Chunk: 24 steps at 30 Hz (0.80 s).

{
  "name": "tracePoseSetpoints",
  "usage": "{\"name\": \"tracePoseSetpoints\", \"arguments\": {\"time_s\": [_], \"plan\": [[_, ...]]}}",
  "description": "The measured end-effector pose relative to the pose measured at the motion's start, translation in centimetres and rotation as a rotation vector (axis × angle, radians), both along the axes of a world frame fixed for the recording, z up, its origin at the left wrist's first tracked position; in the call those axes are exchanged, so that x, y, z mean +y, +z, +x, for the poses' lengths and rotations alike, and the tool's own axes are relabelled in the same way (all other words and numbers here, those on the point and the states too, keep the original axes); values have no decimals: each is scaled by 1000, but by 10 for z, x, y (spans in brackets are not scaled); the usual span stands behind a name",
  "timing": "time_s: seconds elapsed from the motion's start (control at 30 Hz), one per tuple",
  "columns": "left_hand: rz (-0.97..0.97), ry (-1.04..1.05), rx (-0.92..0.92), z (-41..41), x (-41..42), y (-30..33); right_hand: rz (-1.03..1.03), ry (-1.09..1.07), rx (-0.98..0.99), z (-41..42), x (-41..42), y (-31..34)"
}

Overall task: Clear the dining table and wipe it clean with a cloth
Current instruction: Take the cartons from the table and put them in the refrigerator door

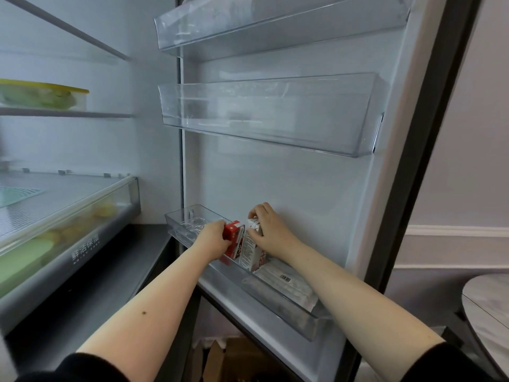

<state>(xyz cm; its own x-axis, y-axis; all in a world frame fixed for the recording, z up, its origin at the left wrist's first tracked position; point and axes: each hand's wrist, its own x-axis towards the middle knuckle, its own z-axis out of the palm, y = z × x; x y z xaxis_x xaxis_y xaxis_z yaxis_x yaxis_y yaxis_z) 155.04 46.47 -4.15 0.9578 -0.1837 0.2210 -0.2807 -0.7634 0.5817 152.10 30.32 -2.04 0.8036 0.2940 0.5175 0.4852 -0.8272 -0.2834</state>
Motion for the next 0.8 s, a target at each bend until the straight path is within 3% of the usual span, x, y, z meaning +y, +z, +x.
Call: {"name": "tracePoseSetpoints", "arguments": {"time_s": [0.33,0.8], "plan": [[-15,-3,2,1,6,-3,57,54,9,6,17,-3],[-61,-23,22,-31,14,4,-37,-39,-23,-21,32,1]]}}
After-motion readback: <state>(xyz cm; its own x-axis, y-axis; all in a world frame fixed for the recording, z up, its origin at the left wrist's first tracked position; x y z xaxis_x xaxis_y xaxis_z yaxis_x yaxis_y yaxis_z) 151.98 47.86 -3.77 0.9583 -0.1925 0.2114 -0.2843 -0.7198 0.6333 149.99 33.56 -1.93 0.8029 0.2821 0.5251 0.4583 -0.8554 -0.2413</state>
